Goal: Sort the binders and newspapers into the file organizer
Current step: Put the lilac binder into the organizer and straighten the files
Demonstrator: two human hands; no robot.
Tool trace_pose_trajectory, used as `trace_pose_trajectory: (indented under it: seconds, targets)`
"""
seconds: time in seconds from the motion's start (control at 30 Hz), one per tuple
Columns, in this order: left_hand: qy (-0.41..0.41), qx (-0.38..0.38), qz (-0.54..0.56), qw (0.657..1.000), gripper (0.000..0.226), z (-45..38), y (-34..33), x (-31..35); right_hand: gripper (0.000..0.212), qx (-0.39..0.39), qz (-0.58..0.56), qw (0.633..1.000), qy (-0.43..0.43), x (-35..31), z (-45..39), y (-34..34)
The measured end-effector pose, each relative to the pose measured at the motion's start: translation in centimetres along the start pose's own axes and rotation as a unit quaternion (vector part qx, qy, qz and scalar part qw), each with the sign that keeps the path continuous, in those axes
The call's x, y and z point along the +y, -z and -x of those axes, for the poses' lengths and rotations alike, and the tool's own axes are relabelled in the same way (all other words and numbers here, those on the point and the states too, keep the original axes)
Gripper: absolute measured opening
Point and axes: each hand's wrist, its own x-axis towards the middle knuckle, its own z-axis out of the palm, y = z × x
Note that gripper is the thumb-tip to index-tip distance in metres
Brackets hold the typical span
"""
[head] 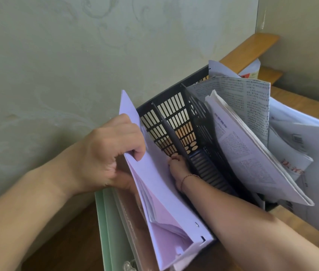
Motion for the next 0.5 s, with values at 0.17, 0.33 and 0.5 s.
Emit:
trace_pose_trajectory:
  seconds: [0.17, 0.33, 0.5]
  targets:
    - [0.002, -0.003, 0.007, 1.0, 0.038, -0.4, -0.8, -0.2, 0.019, 0.017, -0.008, 1.0, 0.006, 0.4, 0.0, 0.3]
    - [0.01, -0.036, -0.003, 0.999, 0.044, -1.3, -1.2, 0.7, 0.04, -0.044, 0.165, 0.984, 0.041, 0.2, 2.3, 1.8]
    - [0.077, -0.028, -0.021, 0.996, 0.085, -1.3, -0.4, -0.2, 0.039, -0.232, 0.11, 0.942, 0.218, -1.6, 16.3, 8.0]
